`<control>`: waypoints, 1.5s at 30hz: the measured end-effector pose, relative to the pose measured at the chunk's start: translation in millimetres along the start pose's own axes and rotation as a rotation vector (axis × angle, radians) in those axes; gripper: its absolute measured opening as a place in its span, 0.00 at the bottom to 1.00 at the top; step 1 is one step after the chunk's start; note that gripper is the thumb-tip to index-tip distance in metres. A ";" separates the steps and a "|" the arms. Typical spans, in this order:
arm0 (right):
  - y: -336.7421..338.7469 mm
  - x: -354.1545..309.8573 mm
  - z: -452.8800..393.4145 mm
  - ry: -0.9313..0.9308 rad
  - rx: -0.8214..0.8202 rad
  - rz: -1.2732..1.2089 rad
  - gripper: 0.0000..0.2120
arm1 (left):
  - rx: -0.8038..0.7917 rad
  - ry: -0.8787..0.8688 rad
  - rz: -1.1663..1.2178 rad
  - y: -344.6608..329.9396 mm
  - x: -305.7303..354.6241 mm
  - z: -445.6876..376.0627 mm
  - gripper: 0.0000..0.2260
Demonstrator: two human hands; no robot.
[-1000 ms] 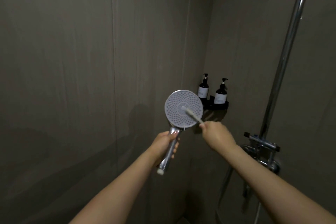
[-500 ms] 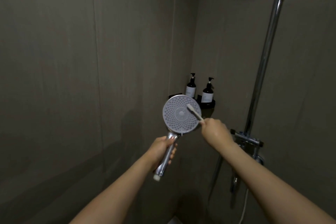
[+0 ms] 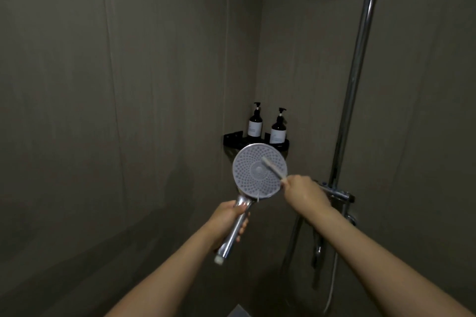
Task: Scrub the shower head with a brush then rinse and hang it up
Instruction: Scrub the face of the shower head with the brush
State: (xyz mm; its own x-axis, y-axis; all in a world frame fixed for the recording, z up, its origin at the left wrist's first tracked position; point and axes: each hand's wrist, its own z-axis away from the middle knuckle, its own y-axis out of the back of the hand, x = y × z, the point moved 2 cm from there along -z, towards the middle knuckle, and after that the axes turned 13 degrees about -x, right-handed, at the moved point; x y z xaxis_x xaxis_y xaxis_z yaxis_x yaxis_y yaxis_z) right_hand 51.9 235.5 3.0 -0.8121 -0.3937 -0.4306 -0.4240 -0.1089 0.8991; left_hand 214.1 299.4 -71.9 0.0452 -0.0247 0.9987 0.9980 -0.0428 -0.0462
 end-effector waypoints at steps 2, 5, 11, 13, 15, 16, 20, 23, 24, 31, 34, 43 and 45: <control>-6.9 -1.8 6.0 0.020 -0.108 -0.012 0.15 | 0.006 0.013 -0.020 -3.2 0.5 -1.1 0.11; 3.0 1.4 6.2 0.022 0.012 -0.041 0.14 | -0.010 0.009 -0.020 -8.4 0.6 -3.9 0.11; -4.2 -6.3 5.5 0.046 -0.046 -0.039 0.15 | 0.013 0.011 -0.021 -16.5 5.1 -10.0 0.11; 1.7 -6.2 1.3 0.040 0.064 -0.041 0.16 | 0.013 0.002 -0.014 -18.0 7.7 -11.6 0.11; -4.6 -11.7 0.1 0.049 0.009 -0.025 0.14 | 0.030 -0.002 -0.013 -17.4 10.0 -11.1 0.12; -6.9 -13.9 1.1 0.053 0.002 0.004 0.14 | 0.041 -0.005 -0.014 -16.2 10.2 -10.2 0.12; 3.1 -13.5 -8.8 0.032 0.095 -0.014 0.16 | 0.062 -0.012 -0.014 -8.7 10.6 -4.6 0.12; -11.2 -20.7 -7.4 0.090 -0.026 0.058 0.15 | 0.100 -0.023 0.032 0.2 12.1 2.9 0.12; -14.2 -20.8 -6.0 0.091 -0.027 0.071 0.15 | 0.110 -0.034 0.056 4.3 12.5 4.9 0.12; -20.6 -27.4 -8.3 0.161 -0.082 0.100 0.16 | 0.133 -0.046 0.083 28.9 12.0 17.9 0.12; -16.5 -31.5 -11.6 0.178 -0.076 0.073 0.16 | 0.103 -0.020 0.167 31.2 11.5 20.9 0.21; -52.0 -48.2 16.8 0.334 -0.263 0.314 0.16 | 0.179 -0.127 0.481 48.4 18.1 19.1 0.32; -49.2 -52.1 17.2 0.367 -0.274 0.304 0.16 | 0.163 -0.139 0.496 49.3 22.9 17.7 0.33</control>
State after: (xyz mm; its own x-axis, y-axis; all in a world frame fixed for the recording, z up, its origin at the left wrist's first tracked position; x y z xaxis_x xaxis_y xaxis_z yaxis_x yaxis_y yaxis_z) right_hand 108.2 277.1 -20.2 -0.6680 -0.7315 -0.1368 -0.0323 -0.1551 0.9874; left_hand 265.1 314.4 -50.8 0.5068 0.1302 0.8522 0.8491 0.0958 -0.5195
